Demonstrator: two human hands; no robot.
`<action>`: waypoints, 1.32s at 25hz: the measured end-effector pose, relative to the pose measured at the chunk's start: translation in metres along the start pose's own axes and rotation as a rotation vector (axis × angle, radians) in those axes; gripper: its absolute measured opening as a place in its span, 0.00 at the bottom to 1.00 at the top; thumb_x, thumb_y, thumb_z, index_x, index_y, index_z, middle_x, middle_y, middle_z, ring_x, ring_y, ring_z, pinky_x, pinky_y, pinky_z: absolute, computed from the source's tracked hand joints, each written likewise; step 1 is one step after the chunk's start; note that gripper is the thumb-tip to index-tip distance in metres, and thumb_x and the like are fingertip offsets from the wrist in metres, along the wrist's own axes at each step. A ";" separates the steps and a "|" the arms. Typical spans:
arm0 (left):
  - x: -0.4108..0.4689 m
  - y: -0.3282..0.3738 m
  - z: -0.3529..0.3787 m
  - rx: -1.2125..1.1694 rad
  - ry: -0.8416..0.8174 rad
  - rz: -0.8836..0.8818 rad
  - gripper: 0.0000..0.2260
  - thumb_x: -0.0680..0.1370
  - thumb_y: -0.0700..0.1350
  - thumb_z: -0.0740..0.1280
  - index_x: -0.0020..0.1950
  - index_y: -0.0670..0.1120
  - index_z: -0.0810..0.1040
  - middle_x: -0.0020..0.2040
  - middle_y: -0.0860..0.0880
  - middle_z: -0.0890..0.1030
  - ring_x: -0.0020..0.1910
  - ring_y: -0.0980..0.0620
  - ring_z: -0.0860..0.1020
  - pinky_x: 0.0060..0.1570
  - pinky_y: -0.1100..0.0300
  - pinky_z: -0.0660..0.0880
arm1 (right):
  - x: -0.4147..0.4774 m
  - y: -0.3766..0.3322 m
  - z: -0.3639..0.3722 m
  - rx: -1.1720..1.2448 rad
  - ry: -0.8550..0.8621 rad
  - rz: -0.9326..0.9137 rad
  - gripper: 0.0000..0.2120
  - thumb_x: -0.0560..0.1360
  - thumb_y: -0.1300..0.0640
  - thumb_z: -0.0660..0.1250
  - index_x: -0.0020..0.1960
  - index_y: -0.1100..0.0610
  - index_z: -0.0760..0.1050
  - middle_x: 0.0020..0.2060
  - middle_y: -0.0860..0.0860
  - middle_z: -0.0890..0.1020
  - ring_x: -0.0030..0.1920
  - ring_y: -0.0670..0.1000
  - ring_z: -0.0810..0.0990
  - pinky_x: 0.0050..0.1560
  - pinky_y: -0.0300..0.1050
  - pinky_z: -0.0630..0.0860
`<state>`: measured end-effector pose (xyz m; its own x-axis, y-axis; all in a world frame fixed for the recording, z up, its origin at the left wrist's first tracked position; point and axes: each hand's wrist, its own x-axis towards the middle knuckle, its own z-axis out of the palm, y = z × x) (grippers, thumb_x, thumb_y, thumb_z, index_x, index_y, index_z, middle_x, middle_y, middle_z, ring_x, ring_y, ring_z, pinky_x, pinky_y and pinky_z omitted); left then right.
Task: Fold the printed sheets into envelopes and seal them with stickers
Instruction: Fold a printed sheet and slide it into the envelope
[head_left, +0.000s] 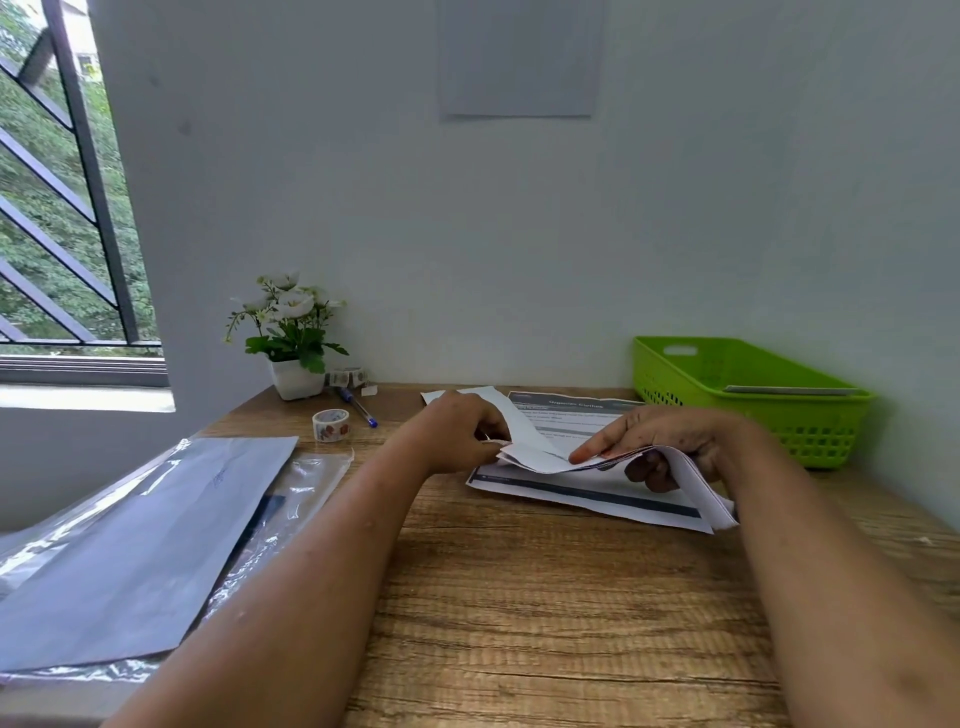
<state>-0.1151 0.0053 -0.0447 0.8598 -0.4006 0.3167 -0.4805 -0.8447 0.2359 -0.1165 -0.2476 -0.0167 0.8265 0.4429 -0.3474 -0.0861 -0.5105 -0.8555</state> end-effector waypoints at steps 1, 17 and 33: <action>0.000 0.000 0.000 0.014 0.033 0.010 0.10 0.75 0.45 0.67 0.55 0.47 0.83 0.51 0.52 0.84 0.49 0.55 0.80 0.57 0.59 0.75 | -0.001 0.000 0.000 -0.003 -0.001 -0.001 0.12 0.76 0.67 0.62 0.54 0.60 0.82 0.23 0.47 0.71 0.23 0.43 0.59 0.22 0.31 0.56; 0.001 -0.007 0.004 -0.006 -0.098 -0.054 0.13 0.73 0.43 0.68 0.57 0.47 0.81 0.54 0.52 0.82 0.52 0.56 0.78 0.53 0.63 0.74 | 0.002 0.006 -0.010 0.079 0.013 -0.002 0.13 0.78 0.67 0.60 0.54 0.61 0.82 0.28 0.49 0.71 0.25 0.44 0.58 0.21 0.33 0.57; 0.006 -0.005 0.011 0.102 0.026 -0.051 0.16 0.75 0.33 0.60 0.56 0.45 0.82 0.55 0.47 0.82 0.56 0.48 0.76 0.56 0.56 0.73 | 0.010 0.001 -0.005 0.085 0.018 0.029 0.11 0.78 0.65 0.62 0.55 0.62 0.81 0.30 0.49 0.67 0.25 0.44 0.58 0.22 0.33 0.55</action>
<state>-0.1054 0.0031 -0.0543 0.8773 -0.3478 0.3306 -0.4148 -0.8961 0.1578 -0.1058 -0.2471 -0.0187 0.8326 0.4151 -0.3667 -0.1567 -0.4584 -0.8748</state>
